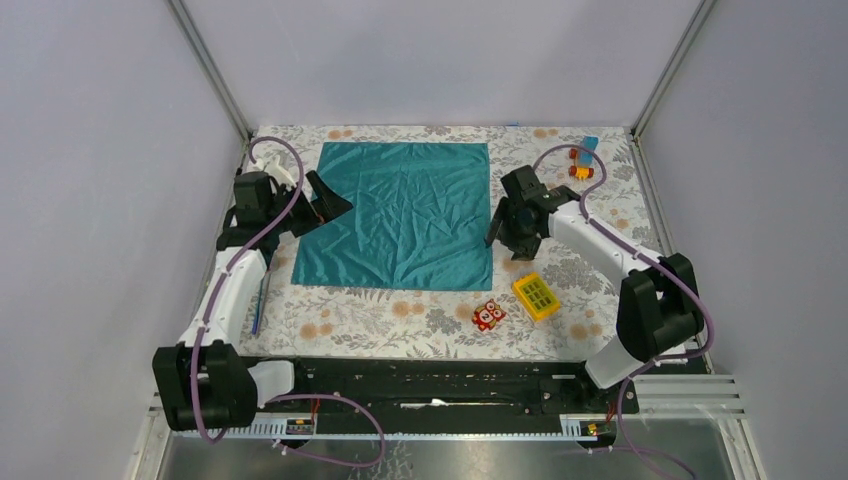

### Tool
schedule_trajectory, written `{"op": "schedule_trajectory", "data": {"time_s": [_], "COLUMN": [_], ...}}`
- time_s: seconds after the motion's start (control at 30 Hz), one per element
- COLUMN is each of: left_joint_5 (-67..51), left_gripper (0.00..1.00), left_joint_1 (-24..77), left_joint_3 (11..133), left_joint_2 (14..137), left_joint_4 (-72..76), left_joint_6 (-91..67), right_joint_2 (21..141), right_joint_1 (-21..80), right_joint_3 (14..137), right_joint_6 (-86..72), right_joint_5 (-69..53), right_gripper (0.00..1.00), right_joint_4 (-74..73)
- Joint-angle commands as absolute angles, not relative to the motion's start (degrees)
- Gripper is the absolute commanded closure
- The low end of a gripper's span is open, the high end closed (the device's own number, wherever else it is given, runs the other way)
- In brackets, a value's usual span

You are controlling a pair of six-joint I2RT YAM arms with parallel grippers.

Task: Fold the napkin into a case and place the utensils inside
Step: Pick up the flattened napkin from the center of the board.

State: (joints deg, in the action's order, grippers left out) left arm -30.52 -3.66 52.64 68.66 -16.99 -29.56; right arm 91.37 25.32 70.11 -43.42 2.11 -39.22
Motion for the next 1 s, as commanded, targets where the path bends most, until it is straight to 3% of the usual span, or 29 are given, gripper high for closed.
{"op": "schedule_trajectory", "data": {"time_s": [0.0, 0.2, 0.97], "left_joint_5": [-31.5, -35.1, -35.0], "left_gripper": [0.01, 0.01, 0.02], "left_joint_1": [-2.1, -0.3, 2.1], "left_joint_3": [50.6, 47.8, 48.6], "left_joint_2": [63.1, 62.3, 61.2], "left_joint_4": [-13.3, -11.6, -13.0], "left_joint_6": [-27.5, -28.1, -27.2], "right_joint_2": [89.3, 93.2, 106.8], "right_joint_1": [28.1, 30.8, 33.2], "right_joint_3": [66.7, 64.7, 72.1], "right_joint_6": [-50.0, -55.2, -57.9], "right_joint_5": [2.9, 3.5, 4.3], "right_gripper": [0.41, 0.61, 0.52], "right_joint_4": [-39.4, -40.5, -48.5]}}
